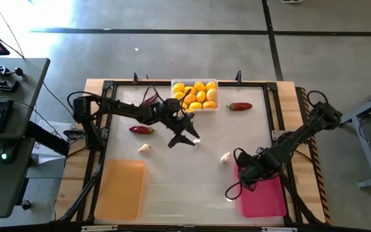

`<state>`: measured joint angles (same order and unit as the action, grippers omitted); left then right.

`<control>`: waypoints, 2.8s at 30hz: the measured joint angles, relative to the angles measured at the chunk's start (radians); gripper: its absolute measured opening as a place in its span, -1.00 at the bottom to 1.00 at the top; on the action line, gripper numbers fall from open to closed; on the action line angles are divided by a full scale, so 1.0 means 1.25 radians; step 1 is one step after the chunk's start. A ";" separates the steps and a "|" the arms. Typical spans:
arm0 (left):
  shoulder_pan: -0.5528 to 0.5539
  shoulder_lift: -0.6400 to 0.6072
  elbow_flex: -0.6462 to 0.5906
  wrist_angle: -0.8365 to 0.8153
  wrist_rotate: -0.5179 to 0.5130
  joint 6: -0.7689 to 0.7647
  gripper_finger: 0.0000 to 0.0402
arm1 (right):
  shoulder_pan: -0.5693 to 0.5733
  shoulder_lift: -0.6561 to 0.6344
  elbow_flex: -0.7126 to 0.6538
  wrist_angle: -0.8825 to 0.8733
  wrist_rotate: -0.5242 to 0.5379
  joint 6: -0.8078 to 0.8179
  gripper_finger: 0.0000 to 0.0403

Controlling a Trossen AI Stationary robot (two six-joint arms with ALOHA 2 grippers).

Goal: Sort produce into baskets
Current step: Put the top center garlic into the pink bin, then put the top left garlic into the pink bin

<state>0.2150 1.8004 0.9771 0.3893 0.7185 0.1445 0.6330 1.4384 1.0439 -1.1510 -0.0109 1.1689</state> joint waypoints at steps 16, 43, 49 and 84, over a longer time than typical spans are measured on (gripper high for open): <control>0.000 0.000 0.000 0.000 -0.001 0.047 -0.07 | -0.090 0.001 -0.089 0.045 0.019 -0.117 0.23; 0.005 -0.257 0.000 -0.348 -0.216 0.227 -0.90 | -0.454 0.000 0.052 0.311 0.261 -0.937 -0.91; -0.005 -0.362 0.000 -0.577 -0.378 0.153 -0.96 | -0.548 0.000 -0.035 0.657 0.226 -1.126 -0.96; 0.259 -0.073 0.139 -1.349 -0.860 0.248 -0.70 | -0.615 0.000 -0.175 0.822 0.152 -1.131 -1.00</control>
<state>0.5383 1.7097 1.1507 -1.2975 -0.3560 0.4551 -0.1352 1.4387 0.8253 -0.1239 0.1787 -0.2443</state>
